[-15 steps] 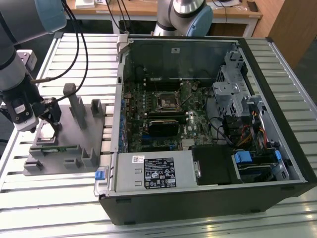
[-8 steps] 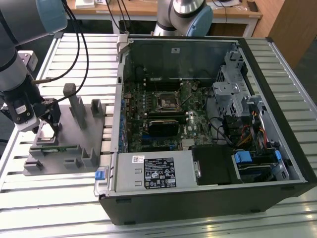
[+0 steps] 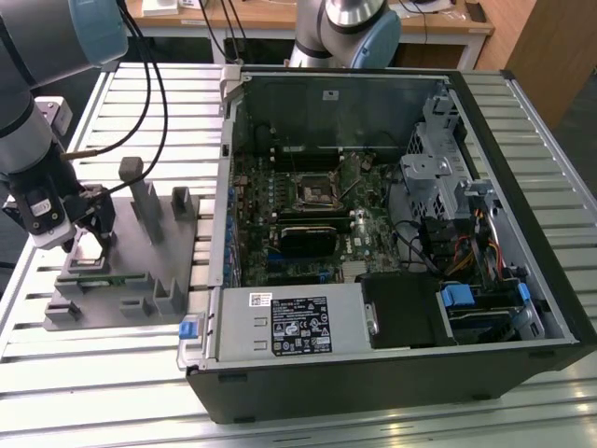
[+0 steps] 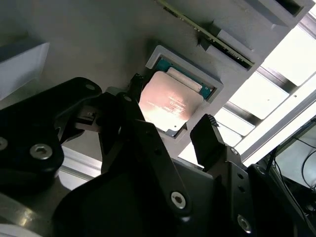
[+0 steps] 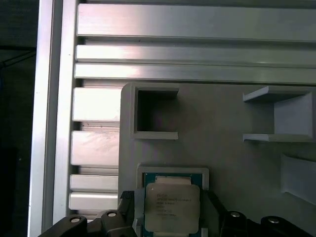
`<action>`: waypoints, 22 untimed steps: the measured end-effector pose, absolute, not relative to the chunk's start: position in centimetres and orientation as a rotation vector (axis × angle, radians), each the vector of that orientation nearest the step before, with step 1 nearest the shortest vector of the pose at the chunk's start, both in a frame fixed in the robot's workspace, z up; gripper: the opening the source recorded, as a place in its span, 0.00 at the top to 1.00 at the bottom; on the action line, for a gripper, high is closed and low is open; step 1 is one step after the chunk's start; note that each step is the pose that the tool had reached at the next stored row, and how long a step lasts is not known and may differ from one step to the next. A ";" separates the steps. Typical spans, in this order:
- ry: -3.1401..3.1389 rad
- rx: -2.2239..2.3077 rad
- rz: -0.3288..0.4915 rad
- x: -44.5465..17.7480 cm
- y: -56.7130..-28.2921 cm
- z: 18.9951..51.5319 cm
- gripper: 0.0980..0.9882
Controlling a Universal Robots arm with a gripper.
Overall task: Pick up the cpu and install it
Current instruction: 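Pick up the cpu and move it towards the insertion slot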
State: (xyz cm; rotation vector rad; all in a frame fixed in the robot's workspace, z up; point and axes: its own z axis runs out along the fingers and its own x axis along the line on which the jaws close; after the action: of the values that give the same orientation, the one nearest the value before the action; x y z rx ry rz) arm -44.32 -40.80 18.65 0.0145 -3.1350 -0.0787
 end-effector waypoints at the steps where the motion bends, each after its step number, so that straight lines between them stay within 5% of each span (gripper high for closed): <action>1: -3.135 0.015 -0.079 -44.3 -40.8 18.6 0.36; 16: -3.134 0.014 -0.100 -44.3 -41.1 18.5 0.36; 22: -3.135 0.014 -0.100 -44.2 -41.1 18.4 0.45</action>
State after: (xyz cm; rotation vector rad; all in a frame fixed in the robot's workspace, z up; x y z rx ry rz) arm -44.22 -41.12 18.43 0.0137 -3.1347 -0.0999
